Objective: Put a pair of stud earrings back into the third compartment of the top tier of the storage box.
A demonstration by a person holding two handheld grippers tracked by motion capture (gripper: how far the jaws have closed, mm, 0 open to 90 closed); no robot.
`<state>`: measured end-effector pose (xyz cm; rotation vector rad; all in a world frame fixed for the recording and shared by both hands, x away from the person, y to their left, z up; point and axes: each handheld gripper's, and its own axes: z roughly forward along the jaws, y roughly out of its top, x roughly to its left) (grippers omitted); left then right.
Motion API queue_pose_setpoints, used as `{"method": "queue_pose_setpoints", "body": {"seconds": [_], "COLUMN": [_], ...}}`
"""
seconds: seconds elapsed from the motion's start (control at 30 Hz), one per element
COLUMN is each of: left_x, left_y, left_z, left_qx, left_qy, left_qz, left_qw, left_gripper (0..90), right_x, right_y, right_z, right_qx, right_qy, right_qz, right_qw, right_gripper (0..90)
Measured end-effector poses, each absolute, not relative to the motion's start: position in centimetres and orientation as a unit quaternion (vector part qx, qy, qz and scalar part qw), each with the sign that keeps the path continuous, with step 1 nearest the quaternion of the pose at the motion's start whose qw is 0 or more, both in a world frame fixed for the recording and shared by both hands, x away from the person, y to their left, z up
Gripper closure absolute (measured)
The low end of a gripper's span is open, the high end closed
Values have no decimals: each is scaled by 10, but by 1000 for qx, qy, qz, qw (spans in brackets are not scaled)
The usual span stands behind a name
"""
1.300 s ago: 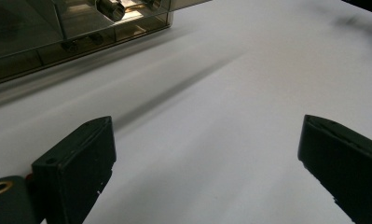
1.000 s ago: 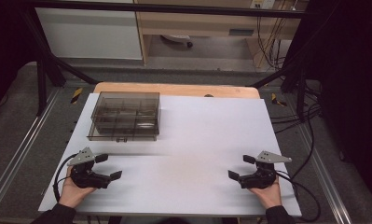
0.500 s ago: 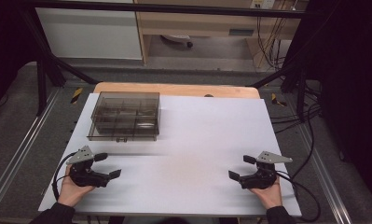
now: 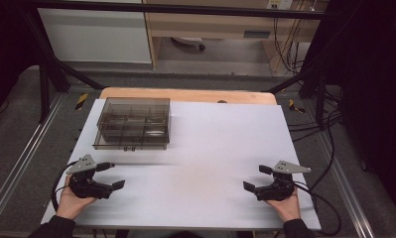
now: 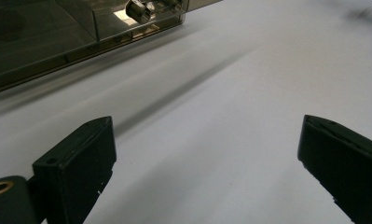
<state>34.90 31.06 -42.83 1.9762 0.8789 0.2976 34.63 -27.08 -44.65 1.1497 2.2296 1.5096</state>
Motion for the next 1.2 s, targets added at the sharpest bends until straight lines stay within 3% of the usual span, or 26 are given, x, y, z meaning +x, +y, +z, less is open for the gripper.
{"method": "queue_pose_setpoints", "body": {"seconds": [0.77,1.2], "left_x": [364,380], "left_y": [332,343], "left_z": [-415,-428], "left_qx": [804,806], "left_qy": [389,423], "left_qz": [144,151], "left_qw": [425,385], "left_gripper": [92,275], "right_x": [347,347], "right_y": [-270,-270], "right_z": [-447,-447], "right_qx": [388,388], "right_qy": [761,760], "right_qz": [509,511], "right_qw": [108,108], "right_gripper": [6,7]}}
